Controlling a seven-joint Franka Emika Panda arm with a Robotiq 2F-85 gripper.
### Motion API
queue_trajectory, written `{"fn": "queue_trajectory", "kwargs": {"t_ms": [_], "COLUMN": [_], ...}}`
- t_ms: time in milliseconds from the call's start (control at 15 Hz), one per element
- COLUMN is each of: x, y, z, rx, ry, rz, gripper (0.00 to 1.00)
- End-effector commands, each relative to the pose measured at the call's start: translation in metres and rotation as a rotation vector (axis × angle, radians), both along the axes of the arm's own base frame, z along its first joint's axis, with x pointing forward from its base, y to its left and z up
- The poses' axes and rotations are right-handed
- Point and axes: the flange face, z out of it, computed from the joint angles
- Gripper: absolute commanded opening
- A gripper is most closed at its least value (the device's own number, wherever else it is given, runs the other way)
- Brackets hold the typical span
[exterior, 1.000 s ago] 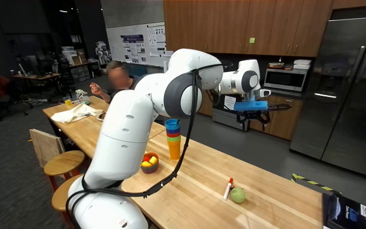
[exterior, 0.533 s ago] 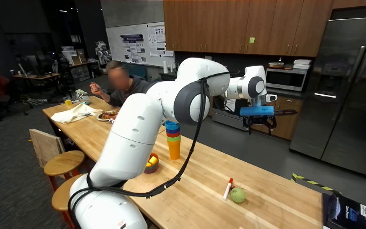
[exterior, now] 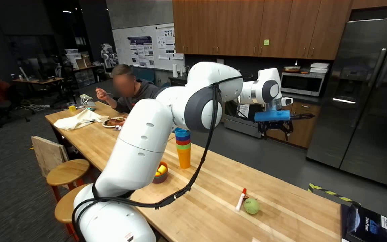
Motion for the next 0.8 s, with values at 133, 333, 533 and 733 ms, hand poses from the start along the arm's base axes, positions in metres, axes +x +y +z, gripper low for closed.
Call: {"fn": "queue_trajectory", "kwargs": {"t_ms": [133,333,533,733], "x": [0.001,0.009,0.015,0.012], "y": [-0.012,-0.026,-0.025,-0.006], "z": [-0.002,-0.024,-0.041,-0.043], "rx": [0.004,0.023,0.022,0.027], "ry": [0.014,0.024,0.057,0.082], "rz": [-0.019,-0.052,-0.041,-0.011], "gripper": [1.0,1.0,1.0,1.0]}}
